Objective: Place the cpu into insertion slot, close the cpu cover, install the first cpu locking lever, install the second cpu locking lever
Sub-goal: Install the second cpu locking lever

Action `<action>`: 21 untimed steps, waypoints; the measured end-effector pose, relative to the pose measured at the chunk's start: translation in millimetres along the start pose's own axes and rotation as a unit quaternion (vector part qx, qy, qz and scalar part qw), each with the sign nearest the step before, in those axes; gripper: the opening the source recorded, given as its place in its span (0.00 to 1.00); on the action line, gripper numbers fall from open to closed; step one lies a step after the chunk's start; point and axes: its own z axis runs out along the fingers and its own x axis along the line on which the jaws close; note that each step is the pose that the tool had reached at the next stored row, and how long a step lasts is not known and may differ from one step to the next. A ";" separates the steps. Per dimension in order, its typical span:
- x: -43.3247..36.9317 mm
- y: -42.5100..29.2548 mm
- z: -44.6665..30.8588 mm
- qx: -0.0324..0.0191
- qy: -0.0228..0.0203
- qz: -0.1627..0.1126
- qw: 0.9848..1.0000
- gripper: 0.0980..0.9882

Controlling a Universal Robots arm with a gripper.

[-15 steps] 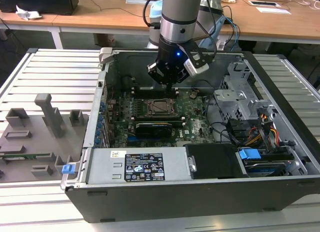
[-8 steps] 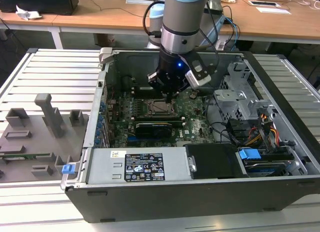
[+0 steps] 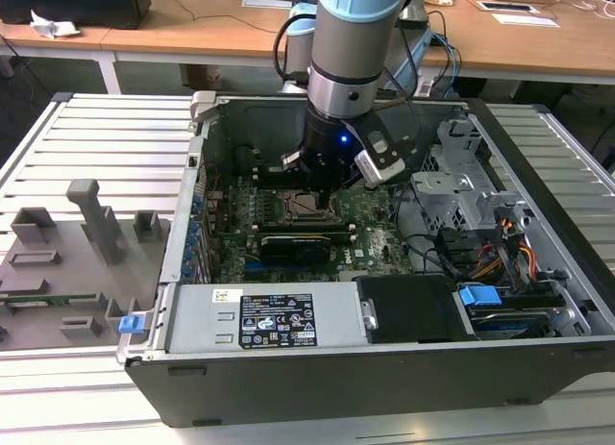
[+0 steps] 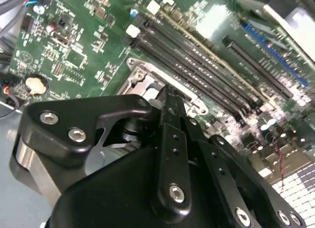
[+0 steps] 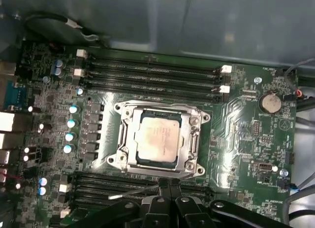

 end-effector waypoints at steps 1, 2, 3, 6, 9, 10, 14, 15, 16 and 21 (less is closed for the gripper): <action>2.5 -0.8 0.0 0.000 0.000 0.000 1.000 0.01; 5.7 -1.5 0.0 -0.001 0.000 0.000 1.000 0.01; 8.4 -2.0 0.0 -0.001 0.000 0.000 1.000 0.01; 25.9 -3.5 1.2 -0.002 0.000 0.000 1.000 0.01; 28.6 -3.7 7.4 -0.002 0.000 0.000 1.000 0.01; 28.9 -3.8 9.3 -0.002 0.000 0.000 1.000 0.01; 32.2 -4.4 12.7 -0.015 -0.002 0.000 1.000 0.01; 33.7 -6.2 12.9 -0.026 -0.003 0.000 1.000 0.01; 35.5 -9.6 13.0 -0.034 -0.004 -0.001 0.999 0.01; 40.6 -17.6 14.2 -0.049 -0.005 -0.001 0.999 0.01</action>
